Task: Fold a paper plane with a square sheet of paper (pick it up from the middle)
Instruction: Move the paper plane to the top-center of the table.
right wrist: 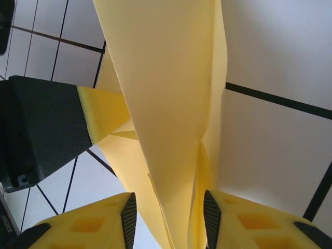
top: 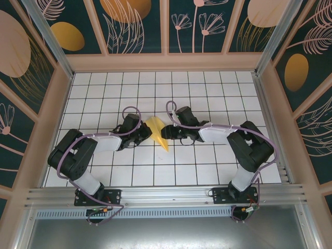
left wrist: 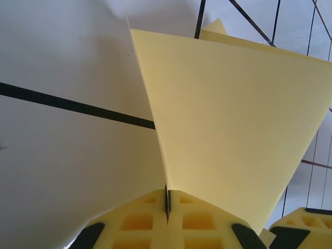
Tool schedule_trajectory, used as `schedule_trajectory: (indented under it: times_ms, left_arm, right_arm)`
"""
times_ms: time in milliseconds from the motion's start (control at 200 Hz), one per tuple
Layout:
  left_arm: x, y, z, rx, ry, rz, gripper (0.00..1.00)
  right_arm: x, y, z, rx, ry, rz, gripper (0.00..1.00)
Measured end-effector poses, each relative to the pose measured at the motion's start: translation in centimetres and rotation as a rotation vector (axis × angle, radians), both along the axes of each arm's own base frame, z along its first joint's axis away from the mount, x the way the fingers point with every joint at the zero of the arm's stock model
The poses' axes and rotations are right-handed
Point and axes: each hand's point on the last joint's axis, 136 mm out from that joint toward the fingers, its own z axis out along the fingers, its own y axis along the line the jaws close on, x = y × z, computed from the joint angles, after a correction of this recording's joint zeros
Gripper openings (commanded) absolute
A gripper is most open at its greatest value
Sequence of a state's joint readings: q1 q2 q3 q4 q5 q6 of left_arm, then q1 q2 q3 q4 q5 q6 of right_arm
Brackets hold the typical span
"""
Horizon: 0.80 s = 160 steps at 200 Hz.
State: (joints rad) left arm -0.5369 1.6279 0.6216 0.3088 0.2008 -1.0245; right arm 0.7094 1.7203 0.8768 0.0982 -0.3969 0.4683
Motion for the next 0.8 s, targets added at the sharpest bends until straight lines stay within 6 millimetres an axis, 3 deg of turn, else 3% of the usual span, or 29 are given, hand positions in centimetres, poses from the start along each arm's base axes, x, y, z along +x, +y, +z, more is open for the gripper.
schedule_trajectory:
  times_ms: [225, 580, 801]
  left_arm:
    - [0.0, 0.0, 0.0, -0.001, 0.000, 0.000, 0.00]
    - [0.0, -0.1, 0.0, -0.003, 0.001, -0.003, 0.00]
    - [-0.1, -0.1, 0.0, -0.006, 0.003, -0.006, 0.00]
  right_arm:
    - [-0.6, 0.7, -1.1, -0.026, 0.018, 0.035, 0.41]
    - [-1.2, 2.0, -2.2, -0.065, 0.022, 0.090, 0.50]
    - [-0.9, 2.1, -2.6, -0.101, 0.007, 0.086, 0.44]
